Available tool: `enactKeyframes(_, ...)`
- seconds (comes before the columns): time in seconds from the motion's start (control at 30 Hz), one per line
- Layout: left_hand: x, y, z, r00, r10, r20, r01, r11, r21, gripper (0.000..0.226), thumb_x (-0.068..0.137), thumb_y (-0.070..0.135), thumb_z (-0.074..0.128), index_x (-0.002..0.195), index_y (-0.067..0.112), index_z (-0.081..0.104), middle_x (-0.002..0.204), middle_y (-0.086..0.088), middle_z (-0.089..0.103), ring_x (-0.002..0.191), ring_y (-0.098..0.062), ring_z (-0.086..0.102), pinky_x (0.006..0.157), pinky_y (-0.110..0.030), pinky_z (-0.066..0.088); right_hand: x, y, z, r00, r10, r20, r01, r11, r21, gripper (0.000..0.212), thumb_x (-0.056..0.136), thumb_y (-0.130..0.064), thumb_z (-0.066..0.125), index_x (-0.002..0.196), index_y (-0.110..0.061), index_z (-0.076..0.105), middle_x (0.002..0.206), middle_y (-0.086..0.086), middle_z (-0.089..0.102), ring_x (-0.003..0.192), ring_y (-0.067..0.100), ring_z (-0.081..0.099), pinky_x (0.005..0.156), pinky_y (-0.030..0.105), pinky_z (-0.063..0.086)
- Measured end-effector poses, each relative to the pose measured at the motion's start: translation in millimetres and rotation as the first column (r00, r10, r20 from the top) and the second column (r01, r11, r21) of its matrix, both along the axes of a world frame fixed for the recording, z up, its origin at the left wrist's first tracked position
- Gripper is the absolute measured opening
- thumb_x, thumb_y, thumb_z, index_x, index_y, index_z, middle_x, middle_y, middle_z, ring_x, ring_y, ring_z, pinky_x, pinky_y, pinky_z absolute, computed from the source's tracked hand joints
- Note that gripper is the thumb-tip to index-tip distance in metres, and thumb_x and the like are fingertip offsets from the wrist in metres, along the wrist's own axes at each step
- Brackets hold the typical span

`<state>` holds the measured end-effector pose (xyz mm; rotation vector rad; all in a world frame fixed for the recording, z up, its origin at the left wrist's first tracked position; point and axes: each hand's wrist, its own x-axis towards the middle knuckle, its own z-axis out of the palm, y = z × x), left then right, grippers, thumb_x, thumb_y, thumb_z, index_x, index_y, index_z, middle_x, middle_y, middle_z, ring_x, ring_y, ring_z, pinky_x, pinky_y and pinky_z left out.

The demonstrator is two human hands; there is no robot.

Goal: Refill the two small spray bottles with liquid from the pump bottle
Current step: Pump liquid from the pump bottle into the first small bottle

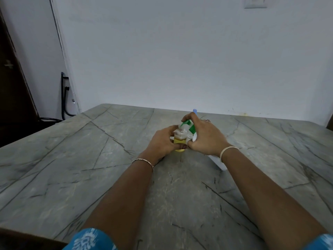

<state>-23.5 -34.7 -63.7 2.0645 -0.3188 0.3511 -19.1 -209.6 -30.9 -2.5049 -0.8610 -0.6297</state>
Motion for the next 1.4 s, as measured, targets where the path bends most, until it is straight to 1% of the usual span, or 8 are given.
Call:
enactKeyframes(0.2, 1.7, 1.3, -1.9, 1.0, -0.001, -0.01, 0.001, 1.0, -0.005, 0.077, 0.059, 0.023, 0.091, 0.129, 0.021, 0.058, 0.117, 0.001, 0.07, 0.101, -0.013, 0.068, 0.092, -0.04, 0.055, -1.4, 1.2, 0.4, 1.0, -0.013, 0.014, 0.013, 1.0, 0.008, 0.061, 0.068, -0.026, 0.068, 0.119, -0.036, 0.036, 0.098, -0.001, 0.063, 0.077, 0.019, 0.056, 0.069, 0.039, 0.053)
enactKeyframes(0.37, 1.5, 1.6, -1.6, 1.0, 0.0, -0.026, 0.0, 1.0, -0.009, 0.085, 0.052, 0.038, 0.089, 0.129, 0.022, 0.058, 0.116, 0.004, 0.07, 0.103, -0.012, 0.068, 0.092, -0.041, 0.055, -1.9, -1.3, -2.2, 0.999, -0.024, 0.024, 0.024, 0.999, -0.021, 0.066, 0.071, -0.033, 0.069, 0.125, -0.041, 0.032, 0.103, -0.003, 0.064, 0.08, 0.019, 0.055, 0.069, 0.036, 0.053)
enactKeyframes(0.67, 0.5, 0.6, 0.7, 1.0, 0.006, -0.018, -0.006, 1.0, 0.006, 0.079, 0.061, 0.022, 0.091, 0.131, 0.019, 0.056, 0.12, 0.0, 0.068, 0.104, -0.013, 0.066, 0.092, -0.037, 0.055, -0.4, -0.9, -0.4, 0.999, -0.028, 0.018, 0.028, 0.999, -0.015, 0.063, 0.069, -0.03, 0.069, 0.12, -0.039, 0.033, 0.101, -0.001, 0.064, 0.078, 0.018, 0.056, 0.07, 0.04, 0.055)
enactKeyframes(0.93, -0.5, 0.6, 0.8, 1.0, 0.003, -0.001, -0.003, 1.0, 0.018, 0.076, 0.061, 0.022, 0.09, 0.13, 0.019, 0.058, 0.117, 0.0, 0.07, 0.1, -0.011, 0.068, 0.089, -0.03, 0.056, -1.5, 0.6, 0.5, 0.998, -0.044, 0.038, 0.045, 0.999, -0.013, 0.059, 0.069, -0.028, 0.068, 0.118, -0.035, 0.036, 0.099, -0.002, 0.064, 0.078, 0.018, 0.056, 0.068, 0.037, 0.053)
enactKeyframes(1.03, 0.4, 0.7, 0.1, 1.0, 0.001, -0.006, -0.001, 1.0, 0.011, 0.076, 0.06, 0.023, 0.091, 0.129, 0.02, 0.058, 0.115, 0.001, 0.07, 0.1, -0.011, 0.068, 0.09, -0.034, 0.056, -0.6, -0.3, -0.7, 0.998, -0.047, 0.035, 0.048, 0.999, -0.021, 0.061, 0.069, -0.028, 0.067, 0.121, -0.037, 0.036, 0.1, -0.003, 0.063, 0.077, 0.017, 0.055, 0.065, 0.032, 0.05)
enactKeyframes(1.17, 0.5, 0.6, -0.4, 1.0, 0.003, -0.015, -0.003, 1.0, -0.002, 0.077, 0.06, 0.024, 0.091, 0.13, 0.02, 0.058, 0.114, 0.001, 0.071, 0.1, -0.012, 0.068, 0.09, -0.035, 0.056, 0.0, -2.5, -2.8, 0.998, -0.047, 0.034, 0.048, 0.998, -0.041, 0.067, 0.071, -0.033, 0.069, 0.127, -0.04, 0.034, 0.104, -0.002, 0.064, 0.08, 0.019, 0.055, 0.07, 0.035, 0.052)
enactKeyframes(1.27, 0.2, 0.0, -0.1, 1.0, 0.003, -0.014, -0.003, 1.0, -0.018, 0.073, 0.06, 0.022, 0.091, 0.126, 0.021, 0.059, 0.113, 0.001, 0.071, 0.098, -0.011, 0.068, 0.089, -0.033, 0.056, 0.4, -3.6, -4.8, 0.996, -0.049, 0.072, 0.053, 0.997, -0.06, 0.07, 0.073, -0.038, 0.07, 0.132, -0.042, 0.033, 0.114, -0.001, 0.058, 0.09, 0.021, 0.058, 0.075, 0.036, 0.054)
enactKeyframes(1.4, 0.9, 0.0, -0.3, 1.0, 0.006, -0.022, -0.006, 1.0, -0.02, 0.075, 0.059, 0.024, 0.091, 0.127, 0.021, 0.058, 0.113, 0.0, 0.071, 0.098, -0.014, 0.069, 0.09, -0.039, 0.056, -1.9, -2.2, -5.3, 0.986, -0.047, 0.162, 0.063, 0.994, -0.089, 0.073, 0.073, -0.035, 0.071, 0.138, -0.034, 0.039, 0.143, 0.002, 0.034, 0.107, 0.027, 0.057, 0.083, 0.044, 0.055)
